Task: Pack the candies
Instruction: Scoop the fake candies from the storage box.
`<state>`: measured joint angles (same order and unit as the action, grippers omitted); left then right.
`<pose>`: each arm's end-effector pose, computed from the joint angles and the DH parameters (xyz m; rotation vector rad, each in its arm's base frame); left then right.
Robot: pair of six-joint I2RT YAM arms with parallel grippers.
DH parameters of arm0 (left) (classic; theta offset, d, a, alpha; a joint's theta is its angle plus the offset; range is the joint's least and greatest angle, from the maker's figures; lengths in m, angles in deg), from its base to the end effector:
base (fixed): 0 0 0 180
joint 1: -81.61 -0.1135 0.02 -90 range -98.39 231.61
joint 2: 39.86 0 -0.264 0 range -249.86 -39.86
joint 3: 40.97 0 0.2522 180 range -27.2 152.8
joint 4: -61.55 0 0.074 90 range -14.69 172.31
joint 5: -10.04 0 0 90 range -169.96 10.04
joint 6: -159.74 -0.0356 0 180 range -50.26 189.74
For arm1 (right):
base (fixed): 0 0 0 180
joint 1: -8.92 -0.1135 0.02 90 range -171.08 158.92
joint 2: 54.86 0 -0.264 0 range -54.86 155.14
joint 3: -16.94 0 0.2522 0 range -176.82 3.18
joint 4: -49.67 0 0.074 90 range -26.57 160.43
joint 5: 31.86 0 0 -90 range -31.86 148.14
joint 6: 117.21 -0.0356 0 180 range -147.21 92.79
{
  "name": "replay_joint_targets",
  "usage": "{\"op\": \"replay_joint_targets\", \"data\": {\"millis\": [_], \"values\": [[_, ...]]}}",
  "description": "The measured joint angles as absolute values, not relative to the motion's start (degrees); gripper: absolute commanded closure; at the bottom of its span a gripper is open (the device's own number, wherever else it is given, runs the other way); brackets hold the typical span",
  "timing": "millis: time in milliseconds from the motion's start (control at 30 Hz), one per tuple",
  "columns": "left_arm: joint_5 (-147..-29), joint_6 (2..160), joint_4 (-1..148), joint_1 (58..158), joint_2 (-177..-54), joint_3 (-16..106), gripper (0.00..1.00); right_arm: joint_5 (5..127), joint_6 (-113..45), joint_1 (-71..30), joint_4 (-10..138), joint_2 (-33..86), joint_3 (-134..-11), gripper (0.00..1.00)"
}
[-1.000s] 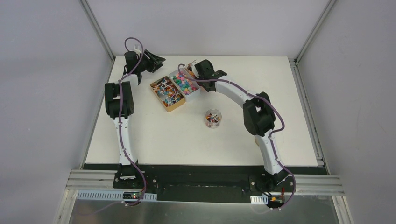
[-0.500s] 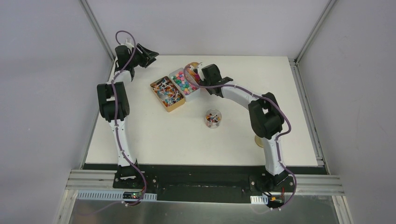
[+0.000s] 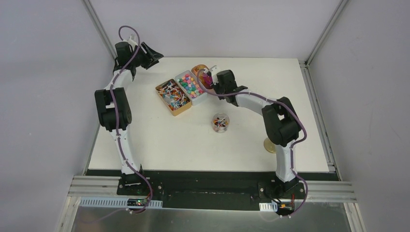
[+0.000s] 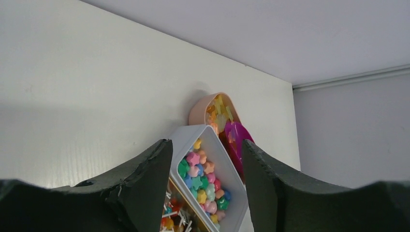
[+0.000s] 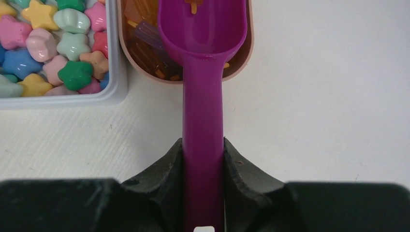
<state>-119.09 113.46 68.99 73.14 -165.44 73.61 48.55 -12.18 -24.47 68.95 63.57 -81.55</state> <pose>0.5152 0.0540 0.2479 -0.3979 1.9166 -1.0561 0.3934 0.2522 0.1907 -0.8381 2.0816 -0.0159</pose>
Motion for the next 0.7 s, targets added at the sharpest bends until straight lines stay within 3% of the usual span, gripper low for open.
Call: {"op": "replay_joint_targets", "data": {"millis": [233,300,367,700], "values": [[-116.95,106.60,76.77,73.14,-157.88,70.27,0.35,48.60,-12.59,-24.16,65.89,60.57,-77.44,1.00],[-116.01,105.11,79.00,73.14,-155.48,69.15,0.23,48.60,-12.62,-24.03,65.26,59.68,-76.59,1.00],[-115.83,103.84,80.46,73.18,-153.09,67.86,0.03,48.60,-12.66,-23.88,64.53,58.61,-75.67,1.00],[-114.39,101.75,84.22,73.95,-138.97,58.22,0.01,52.60,-14.06,-23.68,63.05,49.82,-70.73,1.00]]}}
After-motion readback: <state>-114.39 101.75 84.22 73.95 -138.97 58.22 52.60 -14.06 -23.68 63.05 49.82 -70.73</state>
